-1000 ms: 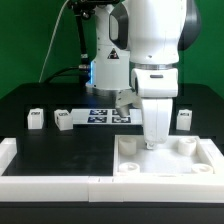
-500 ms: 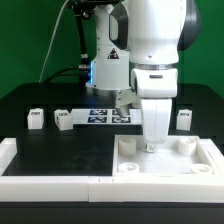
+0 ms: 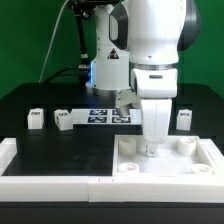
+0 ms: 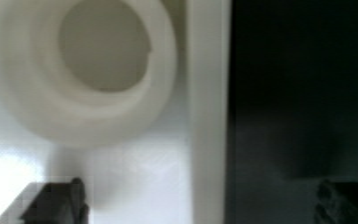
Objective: Assemble one leg
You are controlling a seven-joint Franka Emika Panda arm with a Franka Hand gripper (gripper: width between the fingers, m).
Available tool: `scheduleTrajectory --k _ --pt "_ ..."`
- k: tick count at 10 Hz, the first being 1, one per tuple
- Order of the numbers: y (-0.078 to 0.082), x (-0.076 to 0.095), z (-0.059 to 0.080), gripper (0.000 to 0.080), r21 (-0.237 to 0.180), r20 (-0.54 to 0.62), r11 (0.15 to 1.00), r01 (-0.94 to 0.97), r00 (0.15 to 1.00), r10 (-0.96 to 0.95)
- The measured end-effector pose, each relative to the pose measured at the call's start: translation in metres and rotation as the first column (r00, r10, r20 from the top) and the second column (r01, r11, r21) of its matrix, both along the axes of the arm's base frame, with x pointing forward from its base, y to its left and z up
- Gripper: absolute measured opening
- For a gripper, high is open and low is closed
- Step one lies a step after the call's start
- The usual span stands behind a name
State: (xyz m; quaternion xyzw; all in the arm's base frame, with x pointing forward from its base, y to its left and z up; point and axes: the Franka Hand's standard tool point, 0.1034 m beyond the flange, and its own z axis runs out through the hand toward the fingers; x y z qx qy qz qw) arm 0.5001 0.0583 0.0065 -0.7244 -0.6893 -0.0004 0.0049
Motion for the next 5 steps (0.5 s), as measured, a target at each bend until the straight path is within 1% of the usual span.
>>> scheduleTrajectory --k 2,3,5 --pt "0.001 0.000 0.001 0.0649 0.000 0.001 1.000 0.015 1.000 -0.015" --pt "0.007 -0.007 0.010 0.0649 -0.005 0.008 0.997 0.074 0.997 -0.074" --pt "0.018 -0.027 0.038 0.0649 -0.016 0.025 0.992 0.129 0.991 -0.128"
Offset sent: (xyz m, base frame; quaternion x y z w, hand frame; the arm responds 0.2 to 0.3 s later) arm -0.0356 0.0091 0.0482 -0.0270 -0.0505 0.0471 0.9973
